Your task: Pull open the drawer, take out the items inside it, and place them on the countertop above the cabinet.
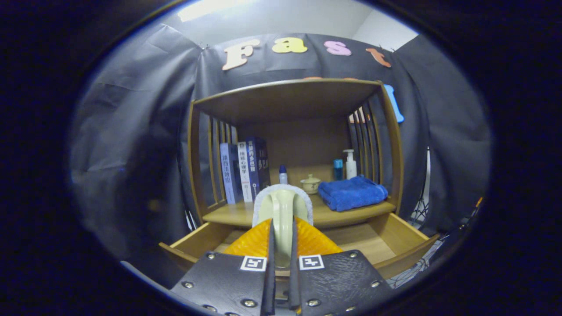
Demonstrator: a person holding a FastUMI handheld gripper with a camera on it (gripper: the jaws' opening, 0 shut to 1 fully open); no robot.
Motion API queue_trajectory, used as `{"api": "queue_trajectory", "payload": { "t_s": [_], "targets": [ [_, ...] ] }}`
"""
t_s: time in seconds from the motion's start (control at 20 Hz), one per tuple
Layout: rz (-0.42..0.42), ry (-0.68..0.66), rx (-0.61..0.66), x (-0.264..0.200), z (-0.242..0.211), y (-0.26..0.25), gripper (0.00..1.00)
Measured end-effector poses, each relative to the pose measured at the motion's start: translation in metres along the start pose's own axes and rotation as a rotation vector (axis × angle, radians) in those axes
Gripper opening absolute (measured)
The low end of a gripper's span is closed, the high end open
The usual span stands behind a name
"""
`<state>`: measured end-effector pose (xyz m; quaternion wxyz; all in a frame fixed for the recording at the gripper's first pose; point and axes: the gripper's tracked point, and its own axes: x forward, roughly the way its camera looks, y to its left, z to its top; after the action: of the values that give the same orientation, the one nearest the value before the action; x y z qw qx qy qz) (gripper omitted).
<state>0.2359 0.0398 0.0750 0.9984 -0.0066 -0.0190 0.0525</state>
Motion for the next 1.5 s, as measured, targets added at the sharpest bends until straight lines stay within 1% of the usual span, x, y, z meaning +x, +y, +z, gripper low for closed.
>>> {"api": "queue_trajectory", "payload": {
  "t_s": [0.2, 0.45, 0.6, 0.7, 0.85, 0.9, 1.1, 1.4, 1.5],
  "targets": [
    [0.007, -0.045, 0.009, 0.002, 0.041, 0.003, 0.13],
    [-0.017, -0.066, -0.06, 0.015, 0.091, 0.009, 0.13],
    [-0.061, -0.055, -0.1, 0.027, 0.111, 0.007, 0.13],
    [-0.063, -0.043, -0.074, 0.041, 0.116, 0.014, 0.13],
    [-0.065, 0.036, -0.047, 0.065, 0.102, 0.013, 0.13],
    [-0.074, 0.066, -0.038, 0.069, 0.092, 0.011, 0.13],
    [-0.091, 0.201, -0.007, 0.114, 0.048, 0.007, 0.13],
    [-0.098, 0.422, -0.085, 0.159, -0.042, 0.004, 0.13],
    [-0.126, 0.478, -0.127, 0.167, -0.063, -0.011, 0.13]
  ]
}}
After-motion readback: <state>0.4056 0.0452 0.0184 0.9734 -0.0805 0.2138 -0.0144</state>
